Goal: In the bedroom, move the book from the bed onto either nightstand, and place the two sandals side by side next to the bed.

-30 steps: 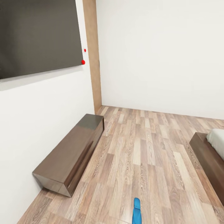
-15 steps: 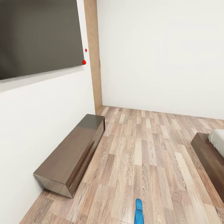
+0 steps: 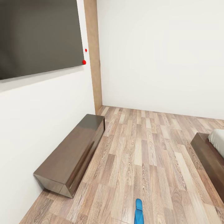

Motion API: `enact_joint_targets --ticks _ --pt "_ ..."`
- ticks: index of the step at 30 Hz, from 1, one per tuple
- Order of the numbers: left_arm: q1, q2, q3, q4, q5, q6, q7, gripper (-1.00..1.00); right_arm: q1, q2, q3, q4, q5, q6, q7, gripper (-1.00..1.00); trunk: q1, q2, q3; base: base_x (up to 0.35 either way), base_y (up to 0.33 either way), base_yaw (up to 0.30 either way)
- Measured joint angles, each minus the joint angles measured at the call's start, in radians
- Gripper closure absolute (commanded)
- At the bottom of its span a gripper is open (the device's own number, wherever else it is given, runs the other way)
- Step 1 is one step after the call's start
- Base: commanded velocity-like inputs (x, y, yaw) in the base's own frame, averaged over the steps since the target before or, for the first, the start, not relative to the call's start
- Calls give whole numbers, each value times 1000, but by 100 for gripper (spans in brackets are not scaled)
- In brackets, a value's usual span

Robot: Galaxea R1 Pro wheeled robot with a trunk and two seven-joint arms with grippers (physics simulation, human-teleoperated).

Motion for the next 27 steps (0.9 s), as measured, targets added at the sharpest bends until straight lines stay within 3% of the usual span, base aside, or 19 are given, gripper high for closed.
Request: enact_joint_targets --ticks 2,5,7,8,9,11,14,17,22,24,27 --pt "0 0 0 0 0 0 0 -100 -1 -1 -4 -78 0 41 -2 -100 0 0 0 0 0 0" --pt "1 0 0 0 0 -1 0 -100 -38 -2 -8 -223 -1 196 -2 -100 0 0 0 0 0 0" --pt "0 0 0 0 0 -1 0 -100 -129 -1 -9 -288 -1 344 -2 -100 0 0 0 0 0 0" --pt "1 0 0 0 0 -1 0 -100 -216 -1 -9 -304 -2 440 -2 -100 0 0 0 0 0 0" --pt "0 0 0 0 0 -4 0 -100 -310 0 -8 -302 -2 469 -3 -100 0 0 0 0 0 0" --pt "0 1 1 0 0 -29 0 -100 -372 4 -8 -263 -3 515 -4 -100 0 0 0 0 0 0" --pt "0 1 2 0 0 -59 0 -100 -397 20 -6 -215 -2 533 -18 -100 0 0 0 0 0 0" --pt "0 1 2 -1 0 -102 0 -100 -424 46 -4 -169 -1 543 -80 -100 0 0 0 0 0 0" --pt "1 1 0 -19 0 -150 -8 -100 -436 55 -5 -155 -2 547 -110 -100 0 0 0 0 0 0" --pt "0 0 0 -65 0 -152 -35 -100 -437 55 -5 -154 -2 553 -111 -100 0 0 0 0 0 0" --pt "-1 -3 0 -238 13 -121 -190 -100 -452 55 -5 -153 -2 610 -111 -100 0 0 0 0 0 0"
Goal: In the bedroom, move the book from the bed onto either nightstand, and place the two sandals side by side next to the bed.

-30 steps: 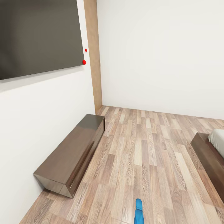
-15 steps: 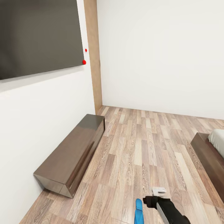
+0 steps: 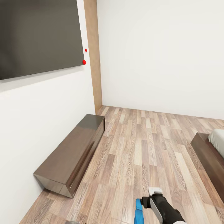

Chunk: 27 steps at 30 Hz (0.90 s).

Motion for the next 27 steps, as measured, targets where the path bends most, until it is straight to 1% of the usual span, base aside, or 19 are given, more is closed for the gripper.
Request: enact_joint_targets --ticks 1,2,3,4,5,6,7,9,10,11,12,13,14,18,21,25,27 --pt "0 -3 1 -79 15 48 -74 -100 -9 0 0 1 0 22 1 -100 0 0 0 0 0 0" --pt "-1 -4 1 -165 38 128 -155 -100 -15 0 0 2 0 36 1 -100 0 0 0 0 0 0" --pt "-4 -2 2 -247 66 227 -240 -100 -19 -1 0 3 -1 45 2 -100 0 0 0 0 0 0" --pt "-6 -1 2 -287 81 280 -286 -100 -21 -1 0 4 -1 48 3 -100 0 0 0 0 0 0" --pt "-17 1 3 -348 114 386 -375 -100 -23 -1 0 6 -1 52 3 -100 0 0 0 0 0 0" --pt "-45 14 5 -406 157 505 -506 -100 -24 -1 0 12 -2 56 4 -100 0 0 0 0 0 0" --pt "-59 23 5 -422 168 535 -552 -100 -25 -1 0 15 -2 57 4 -100 0 0 0 0 0 0" --pt "-94 65 10 -449 199 596 -702 -100 -25 0 0 20 -2 59 5 -100 0 0 0 0 0 0" --pt "-104 83 14 -455 207 613 -758 -100 -26 0 0 22 -2 59 5 -100 0 0 0 0 0 0" --pt "-110 98 21 -459 214 623 -800 -100 -26 0 0 23 -2 60 5 -100 0 0 0 0 0 0" --pt "-114 109 30 -464 222 631 -832 -100 -26 0 -1 23 -2 60 5 -100 0 0 0 0 0 0" --pt "-115 114 36 -466 227 634 -846 -100 -26 0 -1 23 -2 59 5 -100 0 0 0 0 0 0" --pt "-118 127 64 -470 242 639 -880 -100 -26 0 -1 23 -2 58 5 -100 0 0 0 0 0 0" --pt "-121 154 127 -474 262 646 -924 -100 -26 0 -2 23 -2 57 5 -100 0 0 0 0 0 0" --pt "-121 158 138 -474 263 647 -936 -100 -26 0 -2 23 -2 56 5 -100 0 0 0 0 0 0" --pt "-121 156 140 -474 263 647 -938 -100 -26 0 -2 23 -2 56 5 -100 0 0 0 0 0 0" --pt "-121 154 139 -473 265 648 -939 -100 -26 0 -2 23 -2 55 4 -100 8 -14 -6 0 0 0"
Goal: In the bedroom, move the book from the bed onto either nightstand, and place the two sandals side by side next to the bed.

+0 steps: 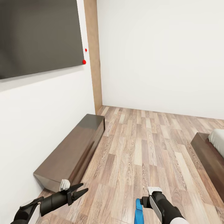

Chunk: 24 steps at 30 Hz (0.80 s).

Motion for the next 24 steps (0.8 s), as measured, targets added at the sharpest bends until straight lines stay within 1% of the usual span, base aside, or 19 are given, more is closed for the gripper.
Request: enact_joint_targets --ticks 5,10,14,16,24 --pt "0 -12 -5 5 2 0 1 -100 0 1 0 1 0 -2 -1 -100 19 -35 -16 0 0 0" --pt "0 -15 -6 8 1 -1 5 -100 0 1 0 1 0 -2 -2 -100 38 -70 -31 0 0 0" --pt "0 -33 -6 9 -2 -3 25 -100 0 1 0 1 0 -2 -2 -100 54 -98 -44 0 0 0" --pt "0 -38 -6 9 -2 -3 29 -100 0 1 0 1 0 -2 -2 -100 61 -112 -50 0 0 0" --pt "0 -41 -6 9 -3 -3 32 -100 0 1 0 0 0 -2 -2 -100 92 -168 -75 0 0 0"
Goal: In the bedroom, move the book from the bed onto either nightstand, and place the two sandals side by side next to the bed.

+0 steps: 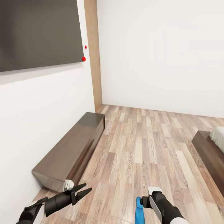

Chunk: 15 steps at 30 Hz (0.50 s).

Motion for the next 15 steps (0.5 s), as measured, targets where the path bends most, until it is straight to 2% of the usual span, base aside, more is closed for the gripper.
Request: enact_joint_targets --ticks 9,15 --pt "0 0 1 0 -1 0 1 -100 0 -2 -5 0 0 0 0 -100 35 -63 -28 0 0 0" --pt "0 1 3 0 -2 0 1 -100 0 -2 -47 -1 1 0 2 -100 58 -105 -47 0 0 0"
